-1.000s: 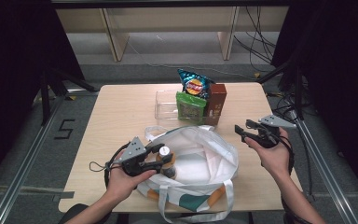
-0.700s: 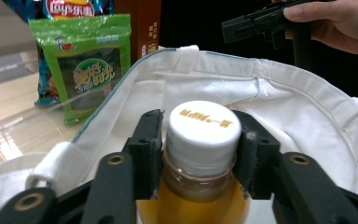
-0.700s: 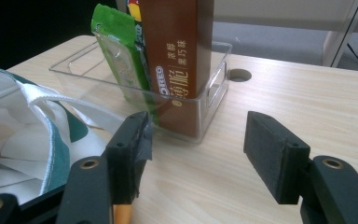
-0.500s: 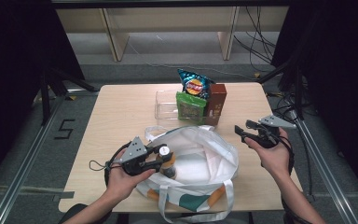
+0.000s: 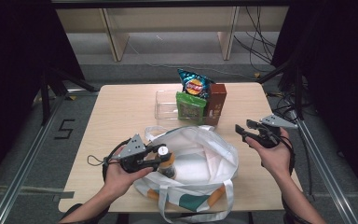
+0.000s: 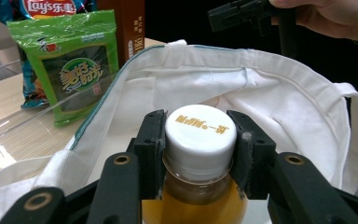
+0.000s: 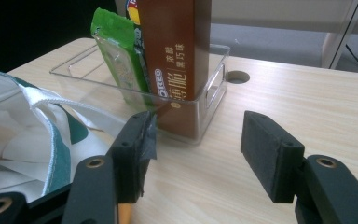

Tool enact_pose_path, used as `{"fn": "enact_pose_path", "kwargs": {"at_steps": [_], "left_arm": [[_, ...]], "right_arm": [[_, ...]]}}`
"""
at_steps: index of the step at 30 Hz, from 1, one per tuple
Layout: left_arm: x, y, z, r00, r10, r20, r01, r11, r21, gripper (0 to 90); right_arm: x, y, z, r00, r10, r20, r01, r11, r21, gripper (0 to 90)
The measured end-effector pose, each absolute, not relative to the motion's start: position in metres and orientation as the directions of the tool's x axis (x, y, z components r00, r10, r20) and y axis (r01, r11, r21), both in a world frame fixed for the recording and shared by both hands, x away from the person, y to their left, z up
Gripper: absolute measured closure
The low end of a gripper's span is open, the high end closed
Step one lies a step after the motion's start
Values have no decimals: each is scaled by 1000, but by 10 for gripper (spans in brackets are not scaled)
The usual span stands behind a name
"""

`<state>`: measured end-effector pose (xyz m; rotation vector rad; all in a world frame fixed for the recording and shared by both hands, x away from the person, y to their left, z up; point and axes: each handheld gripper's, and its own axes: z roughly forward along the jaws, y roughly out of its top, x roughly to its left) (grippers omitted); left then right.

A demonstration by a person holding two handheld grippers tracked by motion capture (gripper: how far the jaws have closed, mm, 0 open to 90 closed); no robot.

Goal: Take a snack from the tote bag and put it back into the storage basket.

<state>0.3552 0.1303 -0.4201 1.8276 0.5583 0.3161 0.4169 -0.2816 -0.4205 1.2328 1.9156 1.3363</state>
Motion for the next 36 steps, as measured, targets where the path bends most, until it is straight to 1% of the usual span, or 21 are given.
{"fn": "enact_pose_path", "kwargs": {"at_steps": [2,3,7,8,11,13,15,17,18,20,21,23,29,30,32,33,34,35,36], "left_arm": [[356,130,-417,856,513,-58,213,-250,945,587],[356,130,-415,858,510,-56,213,-254,943,587],[358,130,-410,867,494,-65,213,-250,944,588],[359,130,-409,868,492,-68,216,-250,944,588],[361,130,-406,871,486,-73,218,-249,944,588],[362,131,-404,873,481,-76,216,-243,946,588],[362,131,-400,872,484,-78,219,-241,945,587],[364,132,-397,875,478,-78,214,-237,947,588],[365,133,-395,878,473,-77,209,-233,950,588],[366,133,-390,876,477,-77,208,-229,951,588],[367,134,-387,875,479,-73,205,-231,951,588],[368,134,-382,874,481,-70,200,-223,954,588],[374,136,-370,872,485,-65,185,-203,962,588],[375,136,-369,873,484,-65,182,-199,963,588],[377,137,-365,872,485,-70,184,-192,964,588],[378,137,-364,873,483,-74,182,-180,967,588],[379,137,-363,873,483,-71,178,-179,968,588],[379,137,-362,873,483,-66,174,-182,968,588],[380,137,-361,873,483,-64,170,-179,969,588]], "right_arm": [[418,-283,-421,-474,877,85,384,120,915,442],[416,-281,-421,-457,882,113,400,90,912,442],[417,-283,-422,-468,878,101,394,105,913,449],[415,-281,-422,-455,881,129,416,82,906,451],[414,-282,-422,-458,880,126,419,88,904,455],[413,-281,-421,-450,882,138,445,87,891,456],[412,-281,-420,-447,883,143,449,83,890,458],[413,-281,-421,-456,880,132,430,87,899,459],[412,-281,-421,-448,883,137,445,87,891,459],[414,-282,-422,-461,881,108,414,105,904,458],[412,-281,-421,-451,882,138,436,83,896,458],[414,-283,-422,-463,880,105,408,106,907,458],[414,-284,-422,-463,880,106,410,107,906,455],[412,-282,-422,-447,885,128,427,86,900,455],[414,-284,-423,-462,881,102,408,109,907,455],[414,-284,-423,-460,882,100,408,110,906,454],[412,-282,-422,-445,887,123,427,89,900,454],[412,-282,-423,-447,887,112,418,97,903,454],[412,-281,-424,-436,893,112,400,81,913,454]]}}
